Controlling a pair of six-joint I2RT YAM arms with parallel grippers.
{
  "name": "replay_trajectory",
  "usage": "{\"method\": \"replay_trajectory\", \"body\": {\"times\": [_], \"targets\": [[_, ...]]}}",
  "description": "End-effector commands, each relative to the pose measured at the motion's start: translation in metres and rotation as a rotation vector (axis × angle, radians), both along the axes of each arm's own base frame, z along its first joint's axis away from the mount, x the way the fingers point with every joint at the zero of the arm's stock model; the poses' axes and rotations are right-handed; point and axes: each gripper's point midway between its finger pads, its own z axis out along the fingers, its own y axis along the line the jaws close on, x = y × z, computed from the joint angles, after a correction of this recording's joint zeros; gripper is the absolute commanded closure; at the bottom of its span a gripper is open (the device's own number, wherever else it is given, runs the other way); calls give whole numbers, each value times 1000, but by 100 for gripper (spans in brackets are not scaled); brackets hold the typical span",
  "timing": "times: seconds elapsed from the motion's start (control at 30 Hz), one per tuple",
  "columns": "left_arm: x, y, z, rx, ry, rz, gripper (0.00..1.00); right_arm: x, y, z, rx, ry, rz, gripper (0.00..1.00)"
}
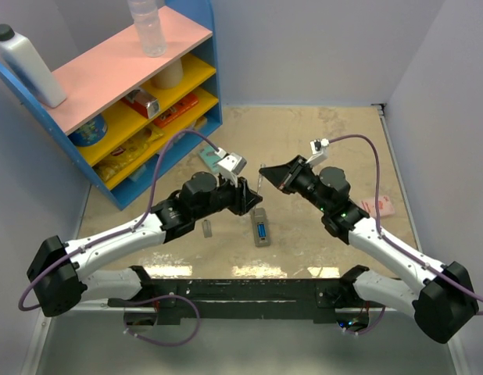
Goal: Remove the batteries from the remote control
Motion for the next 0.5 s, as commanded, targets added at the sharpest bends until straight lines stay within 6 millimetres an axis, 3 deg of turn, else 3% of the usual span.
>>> {"method": "replay_trajectory", "body": {"times": [0.0, 0.03, 0.1, 0.2, 0.23, 0.27, 0.33, 0.37, 0.4, 0.47], "targets": [[2, -11, 28, -74, -59, -29, 76, -13, 1, 13, 5, -36, 49, 100], [1, -11, 29, -79, -64, -37, 88, -15, 1, 11, -17, -43, 59, 100], [-2, -11, 25, -72, -72, -55, 99, -19, -2, 7, -47, -34, 63, 100], [-5, -12, 23, -66, -94, -82, 100, -25, -4, 8, -78, -44, 82, 89], [-6, -12, 23, -64, -103, -90, 100, -26, -3, 5, -111, -54, 98, 71], [-6, -11, 19, -47, -119, -100, 100, -27, -2, 15, -129, -70, 111, 64], [-5, -9, 17, -28, -136, -100, 100, -30, -6, -1, -225, -23, 129, 52], [-5, -6, 11, -7, -148, -97, 100, -30, -6, 8, -239, -33, 135, 50], [-3, -4, 9, 3, -156, -84, 100, -33, -7, 1, -270, -5, 149, 49], [-3, 0, 3, 23, -173, -86, 100, -33, -8, 11, -284, -18, 154, 48]]}}
